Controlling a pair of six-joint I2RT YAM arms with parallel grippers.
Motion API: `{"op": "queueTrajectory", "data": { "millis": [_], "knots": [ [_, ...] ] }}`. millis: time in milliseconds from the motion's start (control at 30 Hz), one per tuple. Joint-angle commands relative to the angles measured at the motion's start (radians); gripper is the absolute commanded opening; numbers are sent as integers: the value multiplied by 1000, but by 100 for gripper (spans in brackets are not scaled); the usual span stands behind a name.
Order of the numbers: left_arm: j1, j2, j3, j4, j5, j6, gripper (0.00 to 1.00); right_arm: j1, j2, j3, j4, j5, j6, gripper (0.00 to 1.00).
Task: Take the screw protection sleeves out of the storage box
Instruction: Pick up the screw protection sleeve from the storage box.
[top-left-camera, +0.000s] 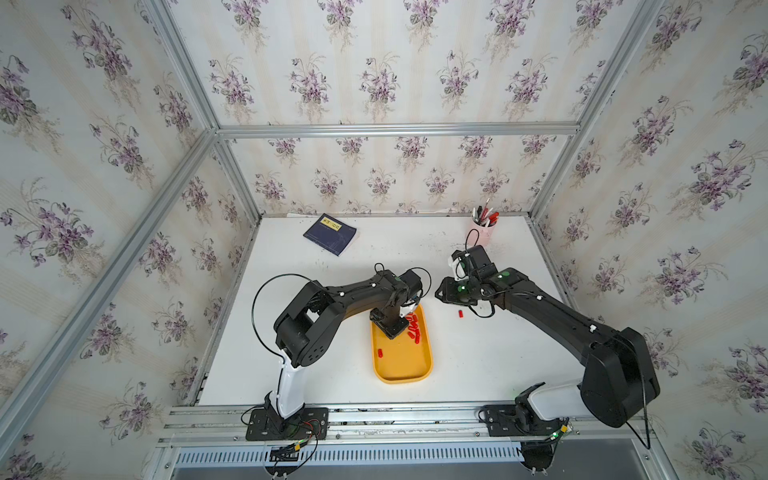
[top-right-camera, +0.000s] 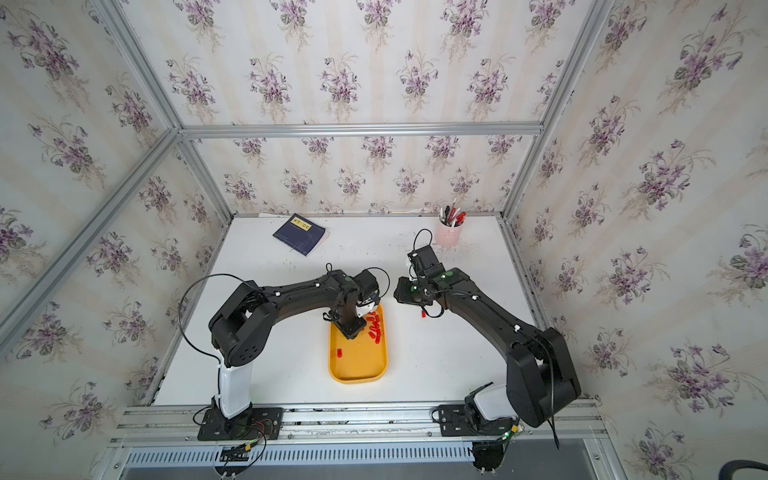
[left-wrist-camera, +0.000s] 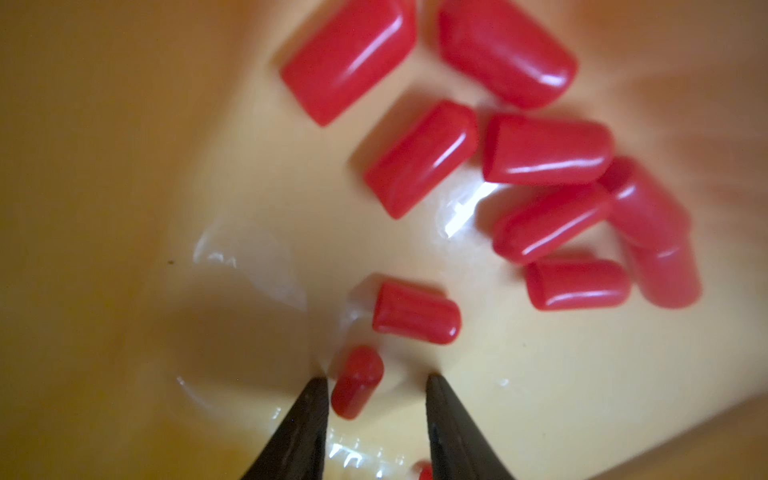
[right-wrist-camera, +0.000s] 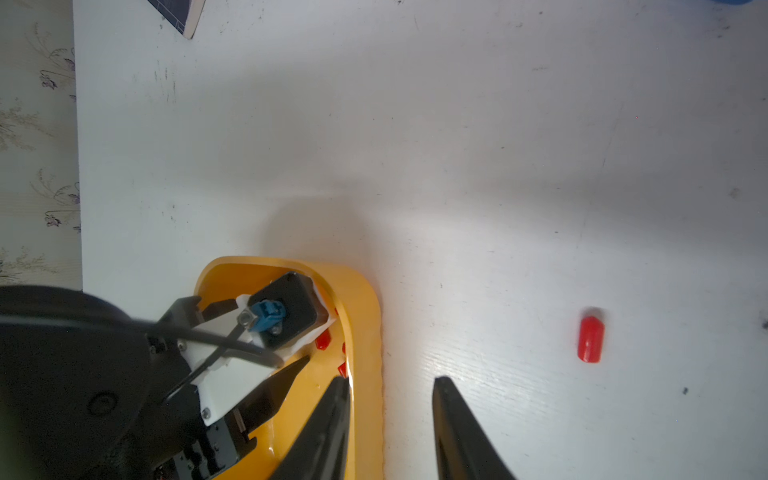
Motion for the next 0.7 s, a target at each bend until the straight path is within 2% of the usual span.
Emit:
{"op": "queueTrajectory", "data": {
  "millis": [0, 200, 667],
  "knots": [
    [5, 11, -1, 19, -7, -7, 41, -1, -1, -5, 13, 4, -11, 38],
    [8, -14, 11, 30, -23, -15, 39, -1, -2, -7, 14, 4, -15, 37],
    [11, 39, 41, 25, -41, -15, 29, 2, -6, -20, 22, 9, -17, 35]
  ]
}}
